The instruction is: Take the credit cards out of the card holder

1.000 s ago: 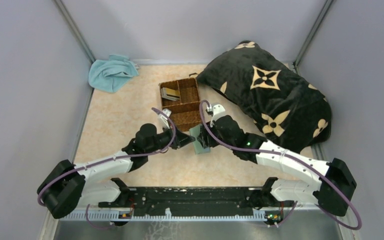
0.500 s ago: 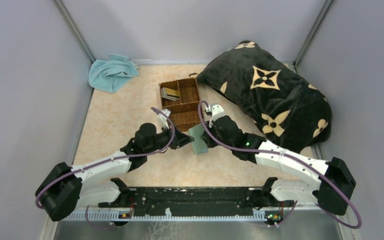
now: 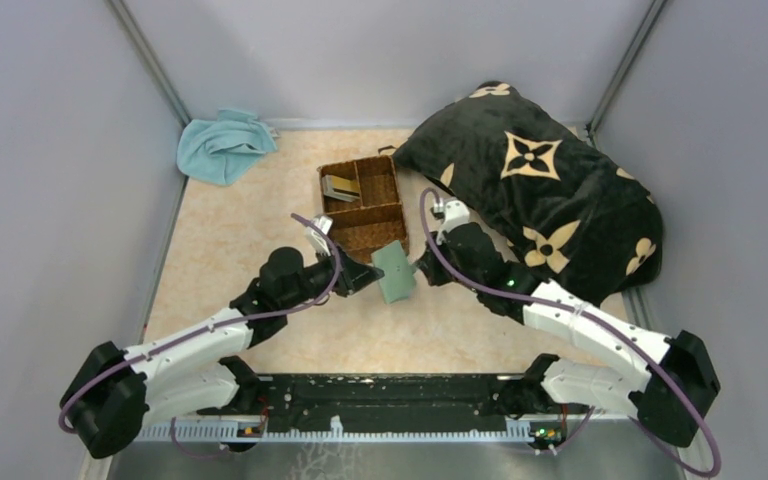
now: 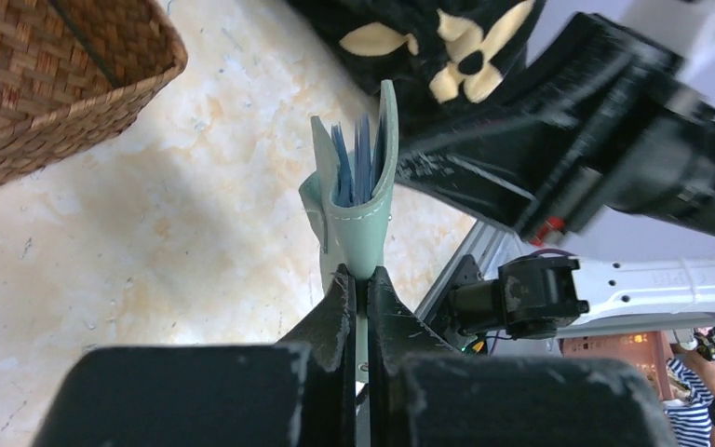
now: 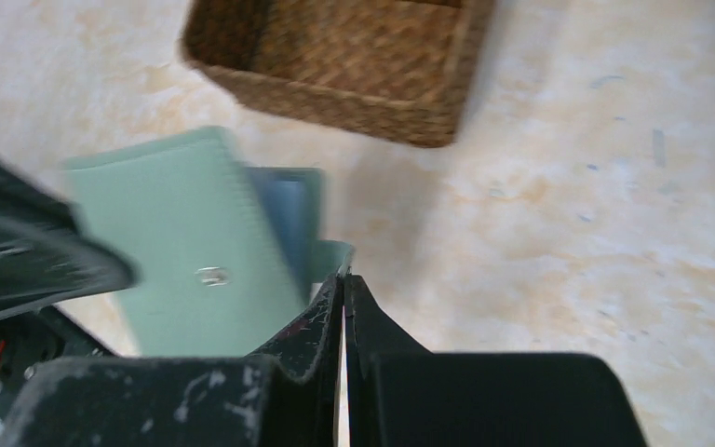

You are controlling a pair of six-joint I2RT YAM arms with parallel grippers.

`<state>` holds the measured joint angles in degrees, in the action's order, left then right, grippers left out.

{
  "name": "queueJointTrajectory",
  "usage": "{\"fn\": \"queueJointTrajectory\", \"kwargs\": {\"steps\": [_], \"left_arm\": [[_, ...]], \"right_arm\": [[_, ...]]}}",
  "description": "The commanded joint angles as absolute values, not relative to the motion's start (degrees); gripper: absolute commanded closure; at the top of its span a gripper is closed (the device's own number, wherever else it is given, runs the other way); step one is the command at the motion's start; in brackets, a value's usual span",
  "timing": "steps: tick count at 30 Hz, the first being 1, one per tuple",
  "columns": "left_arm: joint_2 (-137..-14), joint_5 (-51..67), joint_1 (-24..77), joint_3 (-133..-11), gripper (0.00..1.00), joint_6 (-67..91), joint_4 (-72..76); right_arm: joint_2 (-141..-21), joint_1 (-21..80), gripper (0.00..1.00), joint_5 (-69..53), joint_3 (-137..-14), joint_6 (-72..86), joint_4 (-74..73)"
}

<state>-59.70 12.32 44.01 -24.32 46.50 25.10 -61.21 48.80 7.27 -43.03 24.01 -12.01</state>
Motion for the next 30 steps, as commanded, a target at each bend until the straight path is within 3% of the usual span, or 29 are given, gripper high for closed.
{"fn": "queueJointTrajectory", "kwargs": {"steps": [1, 8, 9, 11, 13, 15, 21, 30], "left_arm": [[-56.29, 11.10, 43.96, -25.29, 1.00, 45.95, 26.97], [-55.97, 13.24, 43.42, -24.89, 1.00, 46.17, 28.58], [-55.99, 13.86, 43.42, -24.79, 1.00, 46.41, 29.54], [-56.07, 15.17, 43.33, -24.66, 1.00, 46.76, 31.13], [-56.17, 16.09, 43.33, -24.46, 1.00, 46.73, 32.65], [-56.46, 17.04, 43.09, -23.24, 1.00, 46.99, 34.94], [-57.29, 22.13, 41.14, -18.21, 1.00, 52.19, 48.20], [-60.02, 27.93, 39.42, -17.49, 1.00, 56.10, 56.86]], "right_arm": [[-56.87, 43.32, 1.00, 6.48, -41.35, 22.97, -14.48], [-54.80, 40.60, 1.00, 7.44, -41.30, 21.03, -17.68], [-54.65, 40.65, 0.95, 7.51, -41.18, 20.94, -17.75], [-54.15, 40.61, 0.66, 7.14, -41.05, 20.77, -17.49], [-53.78, 40.61, 0.47, 7.76, -41.19, 20.82, -17.26], [-53.39, 40.52, 0.40, 8.58, -41.74, 20.83, -17.40], [-50.55, 38.27, 0.35, 1.90, -40.41, 22.74, -13.60], [-41.36, 32.91, 0.37, -12.96, -32.73, 26.97, -2.11]]}}
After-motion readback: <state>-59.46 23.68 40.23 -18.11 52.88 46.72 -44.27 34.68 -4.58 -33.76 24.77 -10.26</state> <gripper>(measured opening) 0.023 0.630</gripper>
